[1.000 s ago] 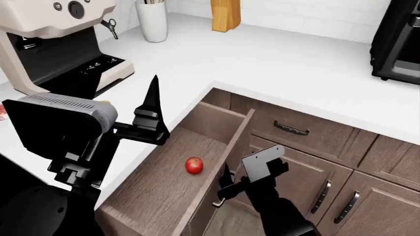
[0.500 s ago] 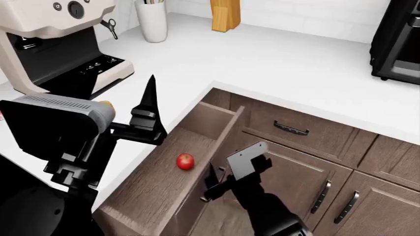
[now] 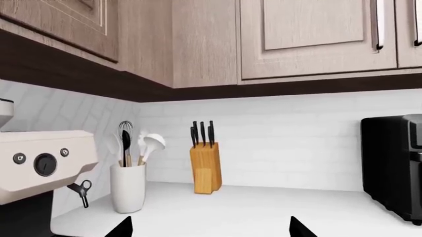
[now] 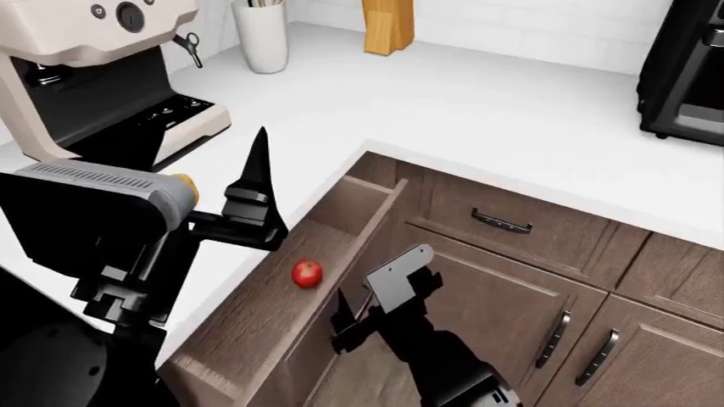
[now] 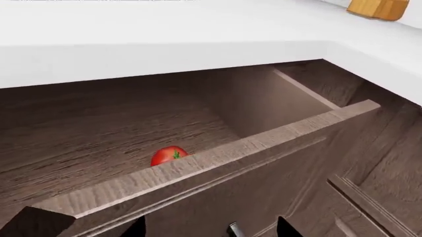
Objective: Close the right drawer.
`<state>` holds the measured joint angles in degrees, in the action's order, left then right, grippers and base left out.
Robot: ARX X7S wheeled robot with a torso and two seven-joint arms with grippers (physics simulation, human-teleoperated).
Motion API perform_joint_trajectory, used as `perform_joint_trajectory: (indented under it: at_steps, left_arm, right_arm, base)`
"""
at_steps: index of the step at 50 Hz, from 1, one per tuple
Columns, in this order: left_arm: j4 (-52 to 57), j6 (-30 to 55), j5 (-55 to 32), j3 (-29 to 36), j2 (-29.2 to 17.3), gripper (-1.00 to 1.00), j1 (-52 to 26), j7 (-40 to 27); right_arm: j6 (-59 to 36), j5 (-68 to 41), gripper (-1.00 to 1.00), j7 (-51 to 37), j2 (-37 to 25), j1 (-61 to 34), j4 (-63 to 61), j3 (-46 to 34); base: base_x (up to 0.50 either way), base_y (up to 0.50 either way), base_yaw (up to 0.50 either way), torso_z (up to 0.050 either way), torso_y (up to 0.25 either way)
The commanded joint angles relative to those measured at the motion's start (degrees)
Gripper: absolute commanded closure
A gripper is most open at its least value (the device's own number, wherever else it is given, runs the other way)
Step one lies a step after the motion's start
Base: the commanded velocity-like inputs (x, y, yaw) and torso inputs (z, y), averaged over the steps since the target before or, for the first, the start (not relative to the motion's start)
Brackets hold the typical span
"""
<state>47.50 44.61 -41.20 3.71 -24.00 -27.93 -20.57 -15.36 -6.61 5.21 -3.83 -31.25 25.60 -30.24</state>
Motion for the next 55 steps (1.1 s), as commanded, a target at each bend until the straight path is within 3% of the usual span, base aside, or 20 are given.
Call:
perform_joint_trajectory:
  at_steps: [1, 20, 38, 55]
  left_arm:
    - [0.6, 0.4, -0.8, -0.2, -0.3, -1.0, -0.2, -0.6]
    - [-0.1, -0.9, -0.1, 0.7, -0.4, -1.0, 0.5, -0.4]
    - [0.5, -1.5, -0.8, 0.7, -0.8, -1.0, 1.0, -0.7]
    - [3.6, -2.2, -1.0, 8.6, 4.3, -1.0, 1.1, -1.2]
  right_arm:
    - [1.6, -4.4, -1.0, 3.2, 2.1, -1.2, 2.4, -3.9]
    - [-0.2, -5.4, -1.0, -0.8, -1.1, -0.2, -2.3, -4.9]
    - [-11.9, -8.5, -1.0, -9.8, -13.2, 7.7, -30.4, 2.9]
    - [-18.9, -13.2, -1.0, -18.4, -21.1, 16.5, -52.0, 14.9]
  base:
    - [0.0, 0.0, 0.0, 0.0, 0.0]
    - [0.0, 0.0, 0.0, 0.0, 0.0]
    - [0.0, 0.0, 0.0, 0.0, 0.0]
    - [0.0, 0.0, 0.0, 0.0, 0.0]
